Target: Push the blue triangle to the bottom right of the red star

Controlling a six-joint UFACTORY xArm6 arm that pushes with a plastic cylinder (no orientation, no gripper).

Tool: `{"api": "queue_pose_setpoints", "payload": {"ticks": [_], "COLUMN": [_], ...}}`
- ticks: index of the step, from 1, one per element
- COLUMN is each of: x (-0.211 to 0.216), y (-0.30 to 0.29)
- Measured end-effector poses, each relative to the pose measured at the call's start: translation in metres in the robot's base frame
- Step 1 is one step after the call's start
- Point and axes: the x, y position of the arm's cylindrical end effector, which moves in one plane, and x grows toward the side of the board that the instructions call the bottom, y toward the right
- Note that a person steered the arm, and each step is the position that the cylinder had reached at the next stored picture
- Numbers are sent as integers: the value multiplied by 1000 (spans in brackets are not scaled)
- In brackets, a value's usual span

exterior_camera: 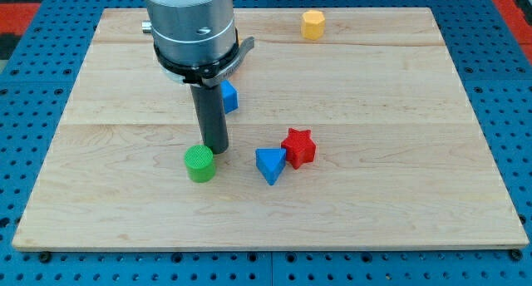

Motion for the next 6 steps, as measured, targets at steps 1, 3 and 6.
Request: {"api": "queue_pose_setpoints", "payload": {"ticks": [1,3,6], "x": [10,43,70], "y": [27,90,53]}}
